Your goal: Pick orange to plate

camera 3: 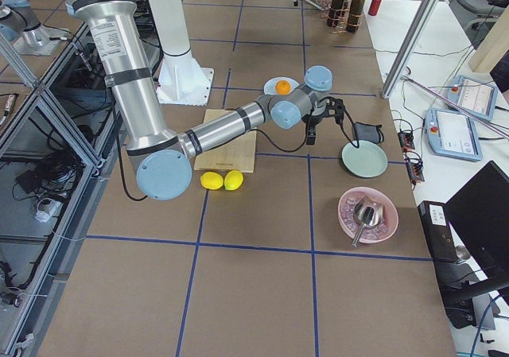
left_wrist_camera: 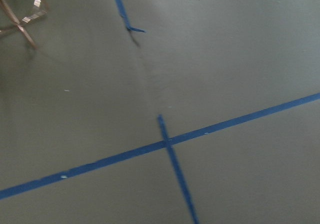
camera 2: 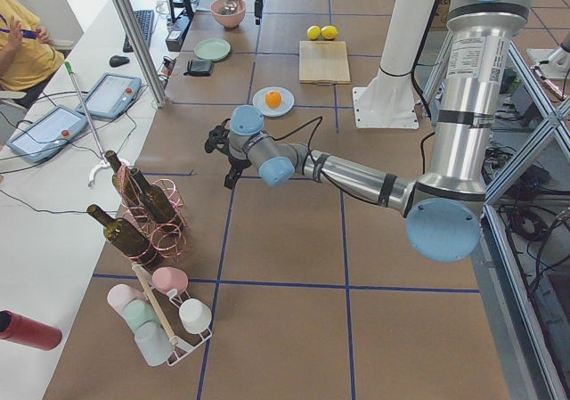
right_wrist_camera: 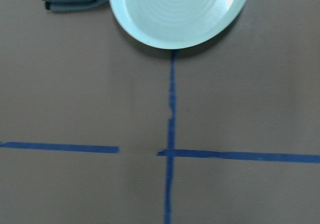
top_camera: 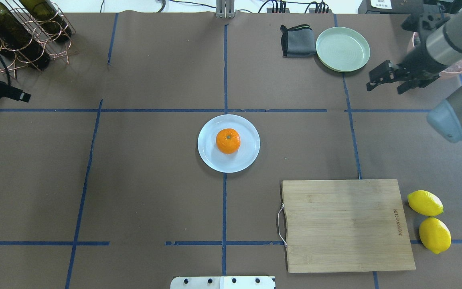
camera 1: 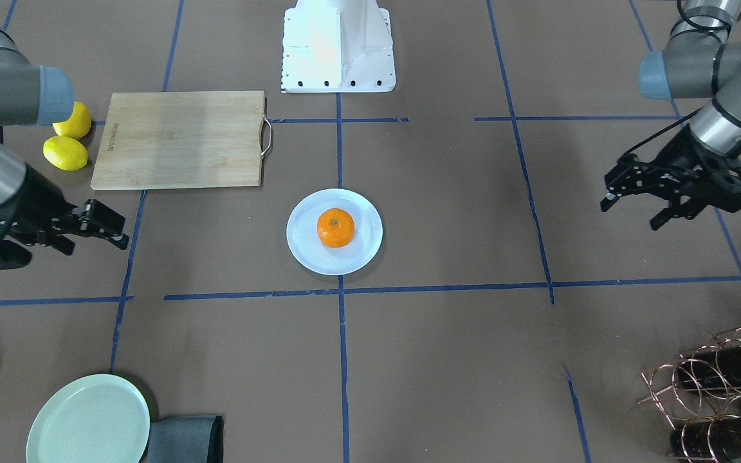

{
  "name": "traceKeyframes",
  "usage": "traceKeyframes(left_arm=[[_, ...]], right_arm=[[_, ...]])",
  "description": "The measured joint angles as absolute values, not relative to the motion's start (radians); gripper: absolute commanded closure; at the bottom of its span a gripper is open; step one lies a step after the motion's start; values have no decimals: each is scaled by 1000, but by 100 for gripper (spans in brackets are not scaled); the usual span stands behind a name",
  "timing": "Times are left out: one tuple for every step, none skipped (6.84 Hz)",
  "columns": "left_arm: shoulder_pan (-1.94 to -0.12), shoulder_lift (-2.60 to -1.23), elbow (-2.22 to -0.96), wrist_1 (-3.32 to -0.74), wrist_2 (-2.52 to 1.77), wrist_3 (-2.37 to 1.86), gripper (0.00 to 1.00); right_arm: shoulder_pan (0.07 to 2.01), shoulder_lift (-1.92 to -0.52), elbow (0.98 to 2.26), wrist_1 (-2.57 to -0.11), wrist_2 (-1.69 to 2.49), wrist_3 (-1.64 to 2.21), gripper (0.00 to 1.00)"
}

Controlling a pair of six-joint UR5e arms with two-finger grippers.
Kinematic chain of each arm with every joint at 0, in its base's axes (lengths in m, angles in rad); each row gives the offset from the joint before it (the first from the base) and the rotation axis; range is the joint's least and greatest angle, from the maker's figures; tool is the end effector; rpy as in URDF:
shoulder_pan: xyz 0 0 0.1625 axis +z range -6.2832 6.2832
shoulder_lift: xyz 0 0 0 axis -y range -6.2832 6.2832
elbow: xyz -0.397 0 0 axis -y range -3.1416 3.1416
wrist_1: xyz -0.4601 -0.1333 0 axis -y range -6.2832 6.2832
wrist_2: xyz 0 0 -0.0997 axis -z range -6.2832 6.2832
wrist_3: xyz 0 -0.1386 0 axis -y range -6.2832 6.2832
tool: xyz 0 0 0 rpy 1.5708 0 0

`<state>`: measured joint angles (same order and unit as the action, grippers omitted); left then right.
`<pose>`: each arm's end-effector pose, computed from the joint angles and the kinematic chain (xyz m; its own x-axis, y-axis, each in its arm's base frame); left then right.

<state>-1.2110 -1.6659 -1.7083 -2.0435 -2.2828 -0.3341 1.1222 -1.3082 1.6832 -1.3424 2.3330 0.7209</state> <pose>0.1816 -0.6041 0.4669 0.6164 0.3926 -0.6825 -0.0698 0.8907 0.4493 -0.2568 -0.6202 0.4033 0.5977 -0.0112 0.8017 -0.0498 0.9975 0.0510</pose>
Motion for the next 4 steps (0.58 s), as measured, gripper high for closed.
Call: traceKeyframes(left_arm=[[-1301, -1666, -1703, -1919, -2290, -160, 0], [-1381, -1675, -1703, -1795, -2293, -28, 0], [-1440, -1693, -1703, -1679, -2295, 52, 0], [-1480, -1714, -1702, -1577, -2298, 86, 0]], right_arm=[[1179, -1329, 1676, -1412, 2344, 605, 0], [1240, -1337, 1672, -1508, 2350, 468, 0], [1299, -1340, 1671, -1618, 2353, 310, 0], [1358, -1345, 1671, -1725, 2354, 148, 0]])
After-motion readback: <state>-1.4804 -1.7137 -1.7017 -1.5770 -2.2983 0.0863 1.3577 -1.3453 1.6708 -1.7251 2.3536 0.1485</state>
